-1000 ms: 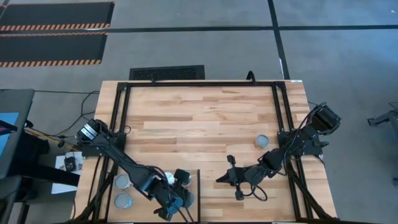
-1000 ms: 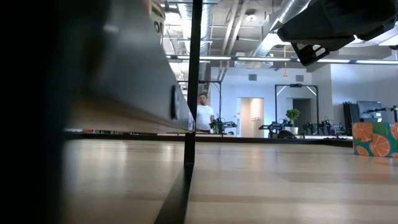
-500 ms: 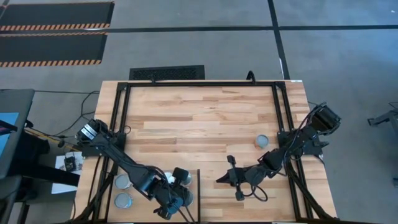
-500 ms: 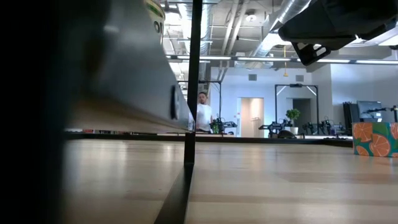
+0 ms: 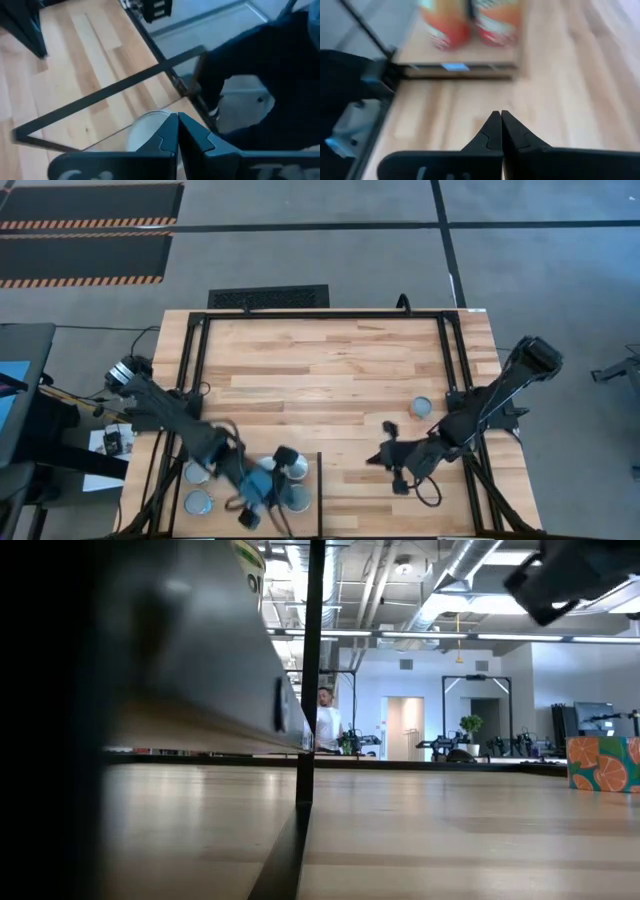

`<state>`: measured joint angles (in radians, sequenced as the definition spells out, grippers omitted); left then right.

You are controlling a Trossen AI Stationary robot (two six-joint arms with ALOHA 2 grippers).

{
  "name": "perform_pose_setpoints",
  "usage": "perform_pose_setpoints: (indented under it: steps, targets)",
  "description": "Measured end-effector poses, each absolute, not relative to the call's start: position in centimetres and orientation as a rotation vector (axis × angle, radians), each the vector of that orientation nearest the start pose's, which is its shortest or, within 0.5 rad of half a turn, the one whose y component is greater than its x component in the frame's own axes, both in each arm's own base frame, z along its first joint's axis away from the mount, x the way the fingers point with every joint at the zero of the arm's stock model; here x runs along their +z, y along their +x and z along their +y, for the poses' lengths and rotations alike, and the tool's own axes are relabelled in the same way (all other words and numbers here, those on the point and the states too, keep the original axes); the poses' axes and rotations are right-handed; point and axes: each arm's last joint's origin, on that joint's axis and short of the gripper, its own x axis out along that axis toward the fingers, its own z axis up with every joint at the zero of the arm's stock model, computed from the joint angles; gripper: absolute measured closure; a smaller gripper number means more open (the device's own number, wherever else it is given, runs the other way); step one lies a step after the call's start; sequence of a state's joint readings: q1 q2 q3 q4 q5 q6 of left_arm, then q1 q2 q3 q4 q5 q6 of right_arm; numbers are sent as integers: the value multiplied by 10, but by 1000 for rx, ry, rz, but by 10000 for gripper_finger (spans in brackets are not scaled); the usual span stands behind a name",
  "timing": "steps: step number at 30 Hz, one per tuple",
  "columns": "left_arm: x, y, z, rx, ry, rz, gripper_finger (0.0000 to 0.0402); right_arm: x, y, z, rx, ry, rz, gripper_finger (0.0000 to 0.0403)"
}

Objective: Pick and place cans onto a shelf
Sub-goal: Put the canned oranges on the shelf

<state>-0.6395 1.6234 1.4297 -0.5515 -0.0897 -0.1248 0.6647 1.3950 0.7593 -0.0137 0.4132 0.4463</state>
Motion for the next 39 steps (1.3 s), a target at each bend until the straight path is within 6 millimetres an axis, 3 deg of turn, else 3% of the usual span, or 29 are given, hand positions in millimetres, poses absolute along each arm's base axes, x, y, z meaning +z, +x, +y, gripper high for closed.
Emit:
perform_pose_setpoints:
  steps: [4, 12, 22, 26, 31, 39]
  targets:
    - [302, 285, -178, -470, 106, 632, 401, 221, 202, 147, -48, 149, 785, 396]
    - [293, 262, -108, -399, 51, 412, 401, 215, 162, 99, -526, 275, 1119, 350]
    - [269, 221, -36, -230, 58, 378, 401, 202, 172, 64, -771, 315, 1246, 224]
    - [257, 203, -16, -225, 26, 355, 402, 190, 175, 52, -817, 386, 1295, 201]
    - [253, 183, -4, -179, 25, 315, 402, 184, 178, 43, -865, 474, 1259, 228]
    - [261, 151, 0, -114, 40, 281, 401, 179, 184, 36, -836, 561, 1246, 348]
